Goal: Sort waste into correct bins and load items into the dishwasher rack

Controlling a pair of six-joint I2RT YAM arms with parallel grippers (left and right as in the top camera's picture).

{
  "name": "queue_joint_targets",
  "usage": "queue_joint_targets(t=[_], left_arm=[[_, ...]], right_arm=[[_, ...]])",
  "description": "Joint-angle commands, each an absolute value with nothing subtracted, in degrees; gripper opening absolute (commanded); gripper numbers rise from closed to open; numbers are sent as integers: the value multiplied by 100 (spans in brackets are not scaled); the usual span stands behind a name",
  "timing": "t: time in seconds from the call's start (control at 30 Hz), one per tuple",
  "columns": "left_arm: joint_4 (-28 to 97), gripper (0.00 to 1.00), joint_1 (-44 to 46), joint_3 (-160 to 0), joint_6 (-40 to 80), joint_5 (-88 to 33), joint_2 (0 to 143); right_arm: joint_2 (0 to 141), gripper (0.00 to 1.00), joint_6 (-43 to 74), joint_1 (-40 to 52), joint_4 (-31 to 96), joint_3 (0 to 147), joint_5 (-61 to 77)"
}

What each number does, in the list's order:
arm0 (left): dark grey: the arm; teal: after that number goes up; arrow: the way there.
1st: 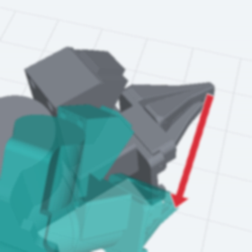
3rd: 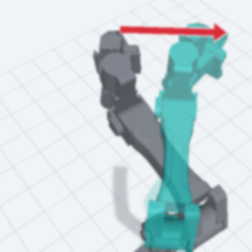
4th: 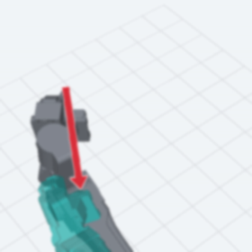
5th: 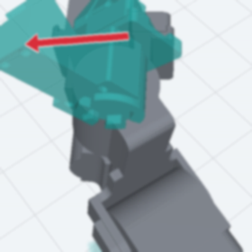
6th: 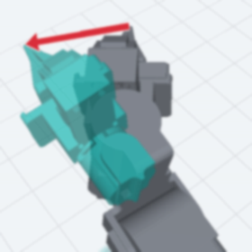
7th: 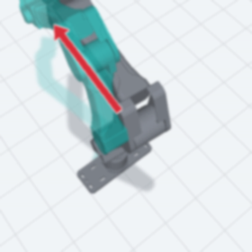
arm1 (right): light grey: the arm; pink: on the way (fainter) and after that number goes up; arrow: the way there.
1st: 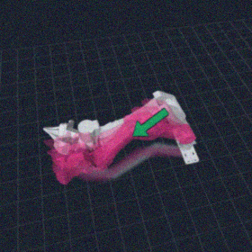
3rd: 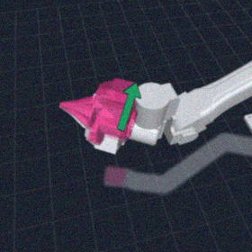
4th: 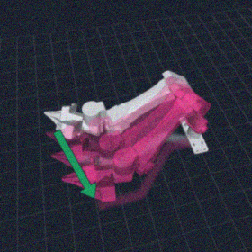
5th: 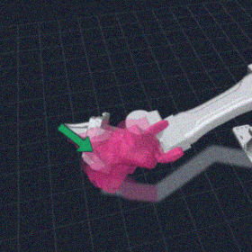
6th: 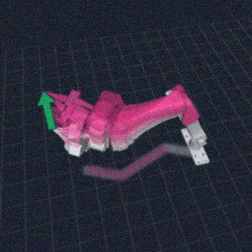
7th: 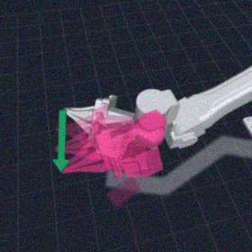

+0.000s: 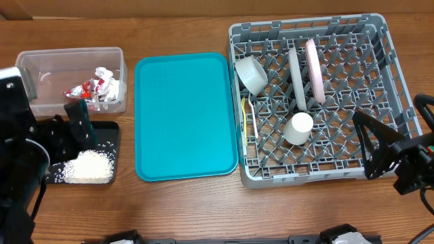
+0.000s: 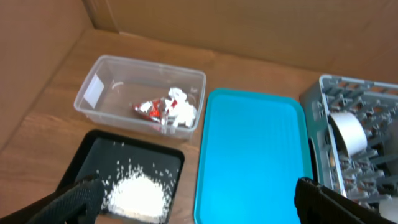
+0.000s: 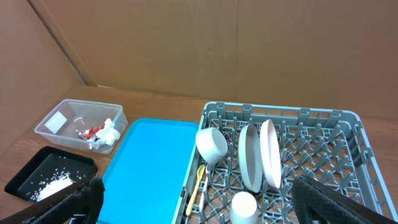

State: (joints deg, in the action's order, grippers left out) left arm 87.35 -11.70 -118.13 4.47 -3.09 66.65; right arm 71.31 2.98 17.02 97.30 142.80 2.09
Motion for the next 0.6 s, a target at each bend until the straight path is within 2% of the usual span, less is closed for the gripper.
queue_joint_targets(t=[0.0,0.57], left_arm=[[8807,100,-1157,-11813,386,-451,6705],[8871,100,-1160,-11813,386,-449,6748]], right_arm=[[7131,100,325,1712,9703,14282,154],[7131,100,325,1712,9703,14282,154]])
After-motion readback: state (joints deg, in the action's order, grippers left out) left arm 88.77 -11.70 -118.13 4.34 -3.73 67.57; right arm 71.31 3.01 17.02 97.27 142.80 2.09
